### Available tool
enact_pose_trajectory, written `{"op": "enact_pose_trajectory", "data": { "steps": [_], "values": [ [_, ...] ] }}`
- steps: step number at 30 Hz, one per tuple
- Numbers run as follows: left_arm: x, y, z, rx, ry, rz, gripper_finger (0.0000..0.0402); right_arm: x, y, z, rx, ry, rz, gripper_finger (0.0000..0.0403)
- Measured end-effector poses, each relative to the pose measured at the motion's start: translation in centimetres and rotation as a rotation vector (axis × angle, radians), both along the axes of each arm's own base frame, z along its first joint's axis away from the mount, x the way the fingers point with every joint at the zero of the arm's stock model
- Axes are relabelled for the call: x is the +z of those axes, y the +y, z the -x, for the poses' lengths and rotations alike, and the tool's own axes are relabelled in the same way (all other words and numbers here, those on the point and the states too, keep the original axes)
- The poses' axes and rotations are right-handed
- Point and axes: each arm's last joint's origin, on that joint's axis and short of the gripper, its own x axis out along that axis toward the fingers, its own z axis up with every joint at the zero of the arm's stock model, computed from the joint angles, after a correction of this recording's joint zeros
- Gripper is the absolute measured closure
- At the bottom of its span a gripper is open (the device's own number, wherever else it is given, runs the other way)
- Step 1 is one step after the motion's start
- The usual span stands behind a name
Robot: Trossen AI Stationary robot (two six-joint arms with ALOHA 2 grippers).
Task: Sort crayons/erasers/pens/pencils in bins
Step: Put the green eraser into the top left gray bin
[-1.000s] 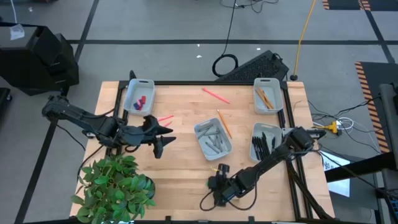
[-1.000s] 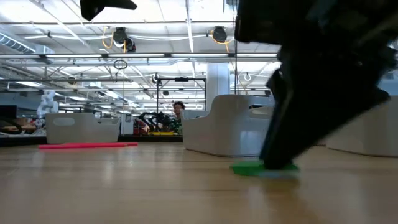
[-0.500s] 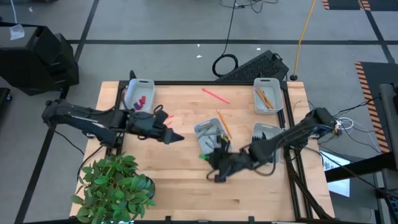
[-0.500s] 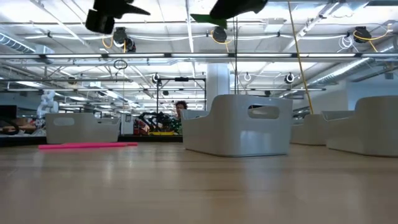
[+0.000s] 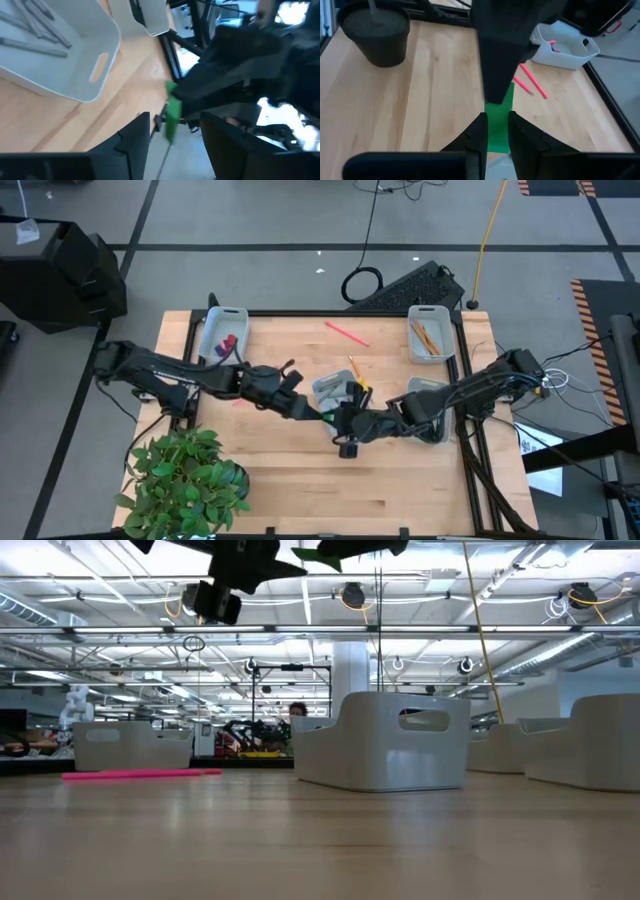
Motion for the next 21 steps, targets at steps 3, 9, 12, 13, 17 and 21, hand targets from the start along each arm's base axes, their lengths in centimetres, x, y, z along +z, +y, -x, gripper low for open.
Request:
{"op": "enact_pose_trajectory", "data": {
  "steps": [3,9,12,13,17,21],
  "values": [
    [-0.11,0.02,-0.02,-0.002,-0.001,-0.03,0.023,0.07,0.03,-0.05,-0.005,-0.011,-0.012,0.0348],
    [0.03,0.15,-0.09,0.037,-0.019,-0.064,0.025,0.18,0.03,-0.14,-0.004,-0.025,-0.015,0.0348],
    [0.16,0.15,-0.12,0.038,-0.031,-0.063,0.0275,0.21,-0.04,-0.18,-0.008,-0.029,-0.014,0.0348],
    [0.17,0.15,-0.12,0.038,-0.032,-0.064,0.0286,0.21,-0.09,-0.2,-0.008,-0.028,-0.014,0.0348],
    [0.16,0.1,-0.11,0.032,-0.036,-0.078,0.0342,0.17,-0.29,-0.26,-0.018,-0.027,-0.021,0.0348],
    [0.14,0.09,-0.08,0.026,-0.037,-0.098,0.0384,0.18,-0.4,-0.28,-0.022,-0.027,-0.023,0.0334]
  ]
}}
